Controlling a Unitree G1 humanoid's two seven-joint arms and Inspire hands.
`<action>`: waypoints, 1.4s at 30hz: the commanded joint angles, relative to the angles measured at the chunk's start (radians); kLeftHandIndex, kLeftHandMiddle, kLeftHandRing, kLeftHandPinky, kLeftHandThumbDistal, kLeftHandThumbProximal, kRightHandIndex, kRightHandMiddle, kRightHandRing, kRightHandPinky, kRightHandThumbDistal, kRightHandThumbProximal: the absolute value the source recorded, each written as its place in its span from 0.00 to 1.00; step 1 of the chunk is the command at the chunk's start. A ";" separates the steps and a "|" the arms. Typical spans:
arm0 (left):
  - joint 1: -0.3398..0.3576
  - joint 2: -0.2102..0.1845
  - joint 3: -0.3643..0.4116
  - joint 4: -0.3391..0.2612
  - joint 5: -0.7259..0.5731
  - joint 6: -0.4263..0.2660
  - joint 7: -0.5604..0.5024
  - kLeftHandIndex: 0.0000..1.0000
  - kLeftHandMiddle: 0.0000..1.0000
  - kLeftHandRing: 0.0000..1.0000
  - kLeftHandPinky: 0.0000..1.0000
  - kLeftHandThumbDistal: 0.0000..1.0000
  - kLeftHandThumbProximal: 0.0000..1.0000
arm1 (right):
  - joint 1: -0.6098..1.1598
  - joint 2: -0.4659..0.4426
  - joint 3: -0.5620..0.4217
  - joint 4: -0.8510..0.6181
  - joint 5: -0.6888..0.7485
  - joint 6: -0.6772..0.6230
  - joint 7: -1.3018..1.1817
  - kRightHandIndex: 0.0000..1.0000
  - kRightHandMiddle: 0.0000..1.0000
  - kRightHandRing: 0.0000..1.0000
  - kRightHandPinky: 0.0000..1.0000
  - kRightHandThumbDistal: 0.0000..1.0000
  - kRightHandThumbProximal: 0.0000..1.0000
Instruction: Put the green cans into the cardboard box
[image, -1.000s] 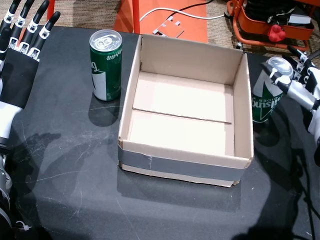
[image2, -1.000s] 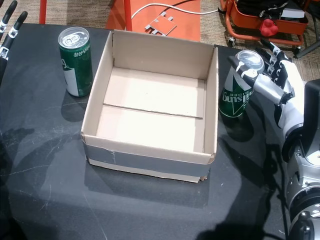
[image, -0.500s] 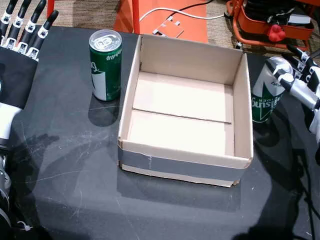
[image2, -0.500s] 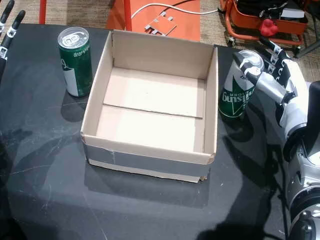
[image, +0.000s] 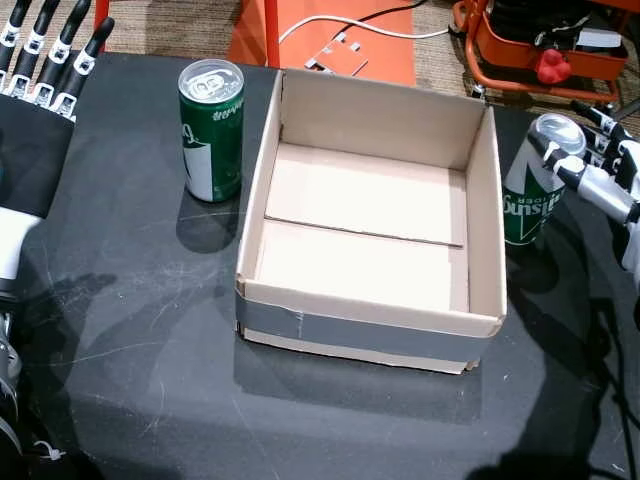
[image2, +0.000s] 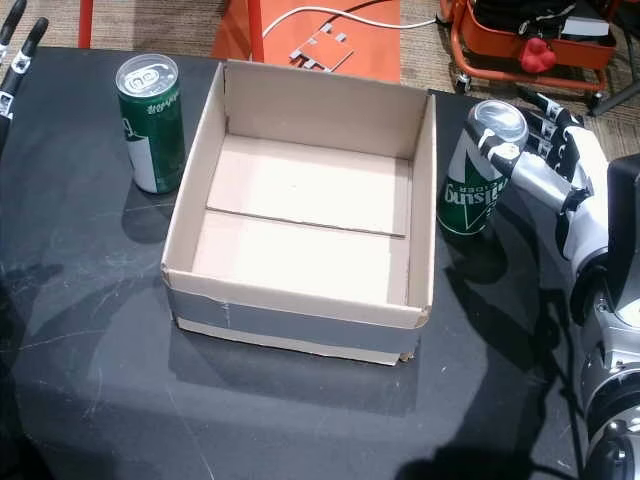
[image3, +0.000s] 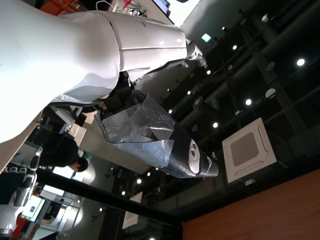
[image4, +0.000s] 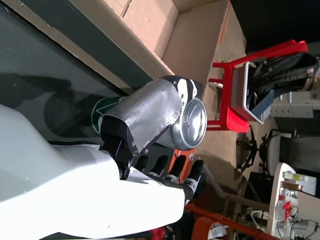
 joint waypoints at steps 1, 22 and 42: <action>-0.001 0.011 0.005 0.008 -0.010 0.012 -0.010 0.98 1.00 1.00 0.97 0.99 0.28 | -0.011 -0.012 0.007 0.009 -0.010 0.013 -0.014 0.83 0.83 0.82 0.84 0.90 0.30; 0.000 -0.004 0.004 0.001 -0.011 -0.013 -0.011 0.95 0.99 1.00 0.98 1.00 0.32 | -0.014 -0.026 0.021 0.012 -0.032 0.060 -0.017 0.84 0.82 0.82 0.84 0.91 0.32; -0.005 -0.018 0.003 0.001 -0.015 -0.044 -0.013 0.90 0.96 1.00 0.99 0.99 0.33 | -0.034 -0.041 0.067 0.012 -0.089 0.053 -0.071 0.69 0.67 0.65 0.71 0.35 0.02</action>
